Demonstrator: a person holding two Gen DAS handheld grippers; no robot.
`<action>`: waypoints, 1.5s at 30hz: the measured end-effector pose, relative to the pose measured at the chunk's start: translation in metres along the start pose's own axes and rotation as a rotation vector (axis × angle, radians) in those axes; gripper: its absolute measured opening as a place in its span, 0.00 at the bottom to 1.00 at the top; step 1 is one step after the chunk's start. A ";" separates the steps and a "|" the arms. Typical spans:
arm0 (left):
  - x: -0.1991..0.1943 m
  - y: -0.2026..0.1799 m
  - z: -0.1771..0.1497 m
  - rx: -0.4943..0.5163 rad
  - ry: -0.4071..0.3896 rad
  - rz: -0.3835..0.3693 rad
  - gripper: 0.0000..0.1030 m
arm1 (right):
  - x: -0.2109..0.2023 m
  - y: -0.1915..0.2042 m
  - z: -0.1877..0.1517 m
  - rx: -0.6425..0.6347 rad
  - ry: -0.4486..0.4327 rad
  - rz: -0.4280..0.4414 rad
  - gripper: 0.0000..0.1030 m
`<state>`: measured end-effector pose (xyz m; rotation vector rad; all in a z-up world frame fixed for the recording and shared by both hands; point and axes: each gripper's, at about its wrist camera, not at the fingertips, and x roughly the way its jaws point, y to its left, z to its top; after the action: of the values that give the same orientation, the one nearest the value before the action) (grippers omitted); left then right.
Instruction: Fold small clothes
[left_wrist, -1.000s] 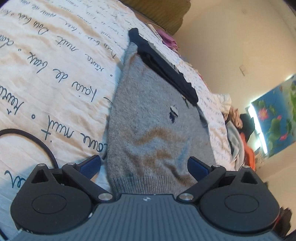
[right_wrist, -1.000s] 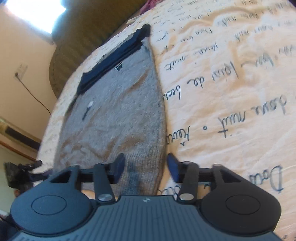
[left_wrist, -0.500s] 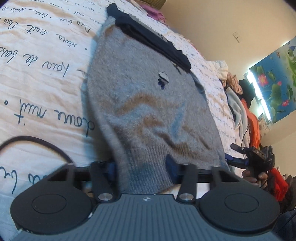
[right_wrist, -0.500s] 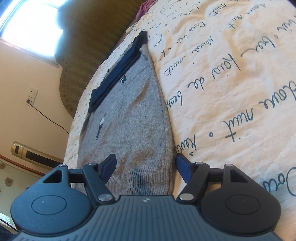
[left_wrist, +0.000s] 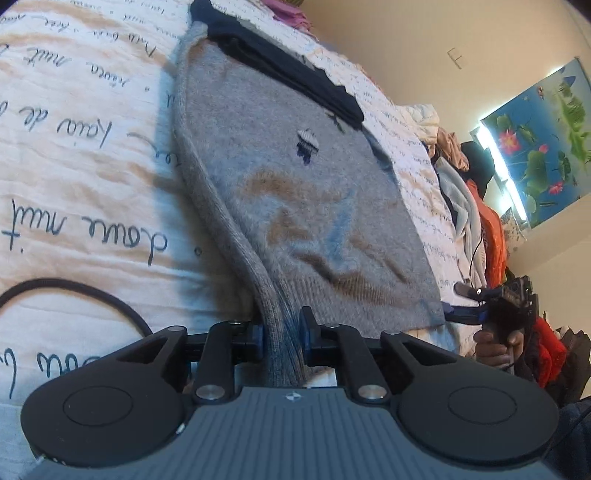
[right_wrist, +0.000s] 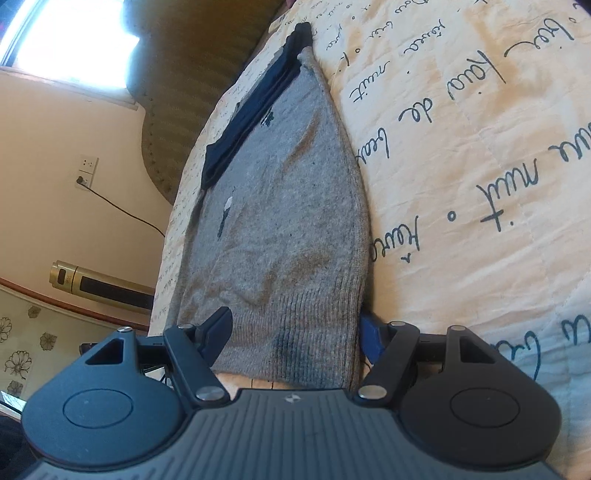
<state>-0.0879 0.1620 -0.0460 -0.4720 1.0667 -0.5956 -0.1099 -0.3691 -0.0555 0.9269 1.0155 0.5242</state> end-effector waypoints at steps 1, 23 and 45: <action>0.001 0.002 -0.001 -0.007 0.004 0.001 0.20 | 0.000 -0.002 0.001 0.013 -0.003 0.010 0.69; 0.006 -0.009 0.004 -0.010 -0.020 -0.041 0.08 | 0.014 0.015 0.012 -0.135 0.003 -0.054 0.04; -0.060 -0.030 0.040 0.213 -0.290 0.213 0.50 | -0.063 0.024 0.058 -0.181 -0.321 -0.121 0.51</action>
<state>-0.0798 0.1816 0.0288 -0.2450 0.7550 -0.4308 -0.0860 -0.4264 0.0079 0.7541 0.7162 0.3451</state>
